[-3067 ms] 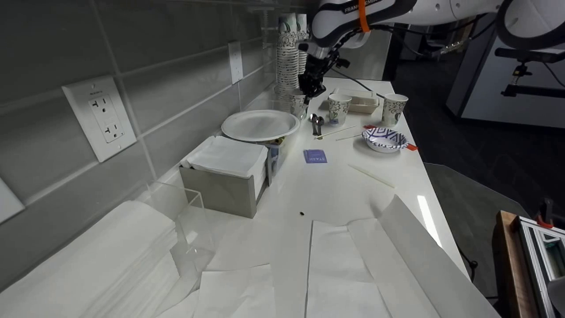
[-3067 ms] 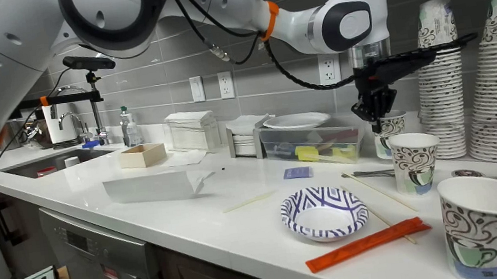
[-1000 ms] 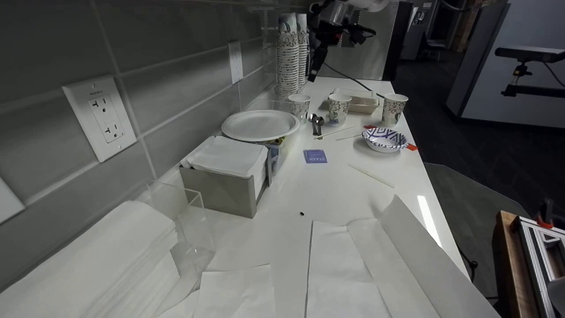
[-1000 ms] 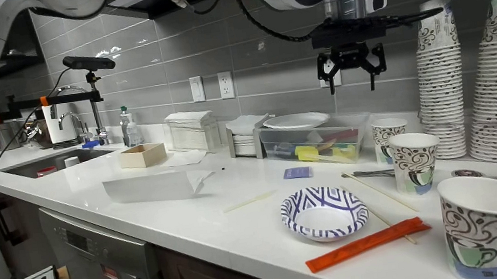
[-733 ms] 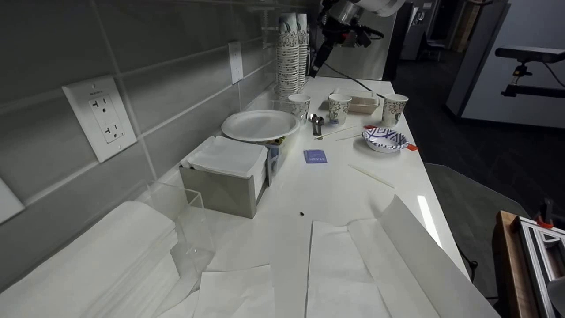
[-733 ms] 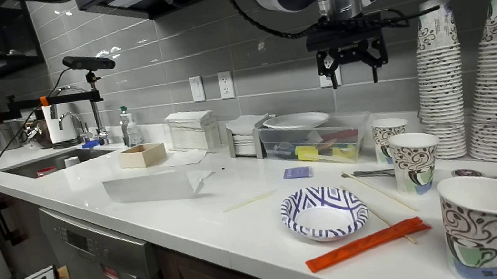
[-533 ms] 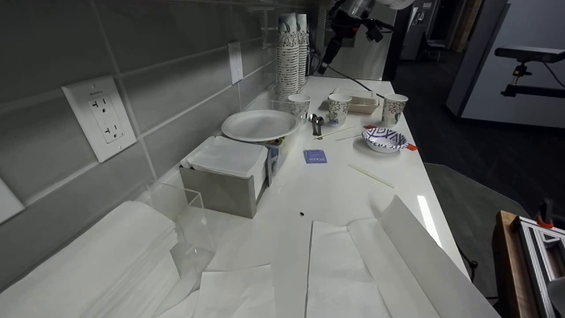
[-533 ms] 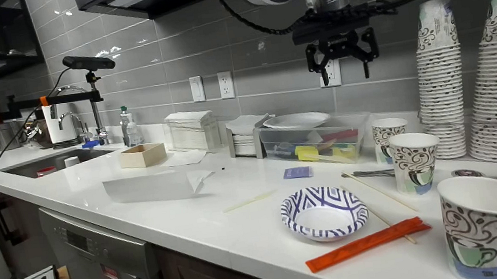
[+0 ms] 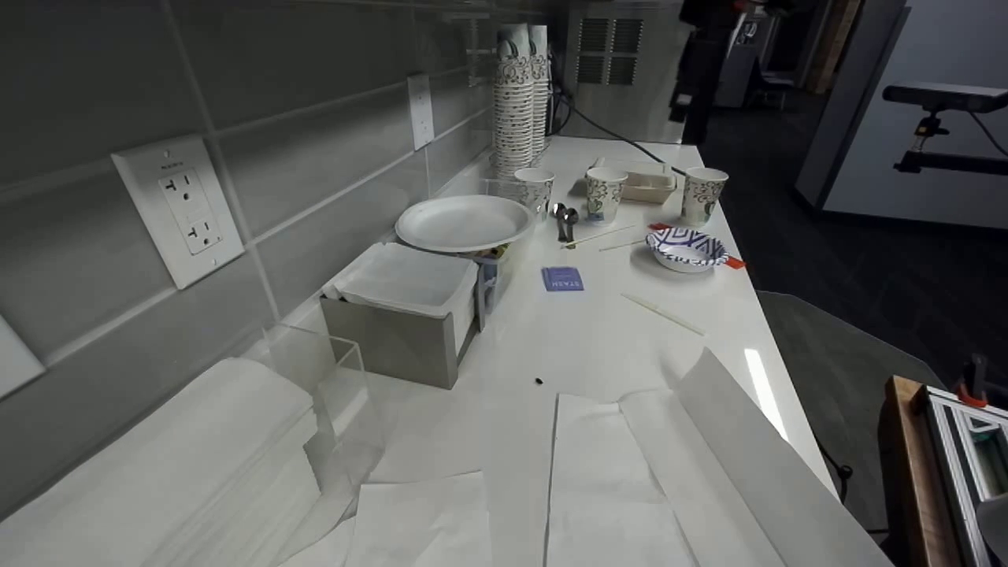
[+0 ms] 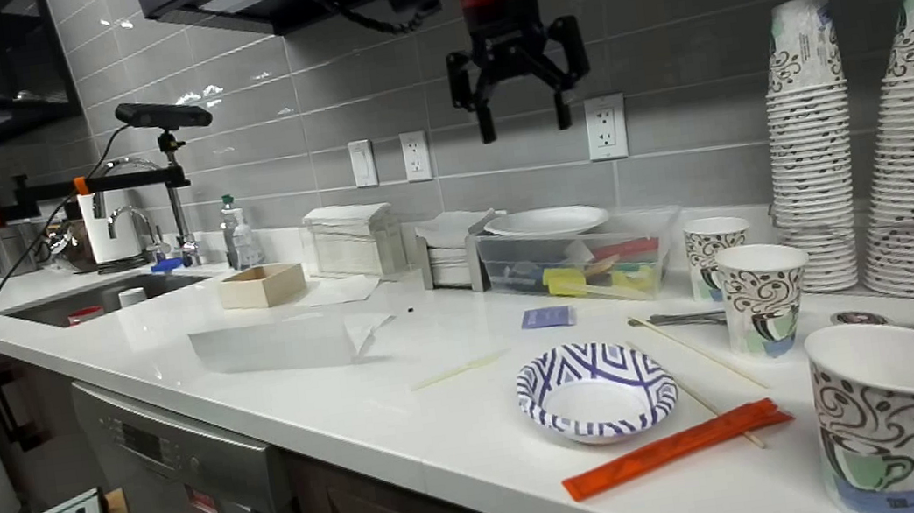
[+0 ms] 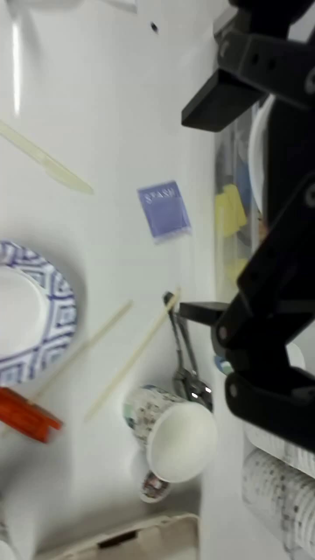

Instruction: Move the left cup to the right

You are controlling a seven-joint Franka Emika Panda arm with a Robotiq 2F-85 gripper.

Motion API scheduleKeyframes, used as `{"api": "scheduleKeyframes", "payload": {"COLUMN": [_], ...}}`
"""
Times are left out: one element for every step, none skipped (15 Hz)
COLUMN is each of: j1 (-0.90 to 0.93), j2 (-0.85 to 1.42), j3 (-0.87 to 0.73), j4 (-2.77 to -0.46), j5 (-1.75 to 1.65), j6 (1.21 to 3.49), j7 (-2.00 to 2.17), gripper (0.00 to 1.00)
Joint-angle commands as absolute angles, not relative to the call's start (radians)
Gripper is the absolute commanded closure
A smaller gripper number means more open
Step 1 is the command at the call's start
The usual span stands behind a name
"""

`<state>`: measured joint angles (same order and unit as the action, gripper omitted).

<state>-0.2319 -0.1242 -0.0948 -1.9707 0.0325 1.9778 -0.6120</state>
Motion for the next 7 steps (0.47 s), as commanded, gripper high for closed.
{"api": "scheduleKeyframes", "payload": {"j1": [-0.176,-0.163,-0.156,-0.145,-0.138,-0.136,-0.137], "j2": [-0.293,-0.316,-0.256,-0.282,-0.29,-0.288,-0.28], "j3": [-0.112,-0.114,-0.136,-0.138,-0.142,-0.146,-0.149], "j4": [-2.038,-2.031,-1.997,-1.997,-1.996,-1.997,-1.997], "j5": [0.0,0.015,0.012,0.011,0.012,0.012,0.013], "j6": [1.682,1.637,1.703,1.681,1.682,1.683,1.685], "j7": [-0.504,-0.482,-0.527,-0.519,-0.519,-0.52,-0.521], "gripper": [0.0,0.0,0.0,0.0,0.0,0.0,0.0]}}
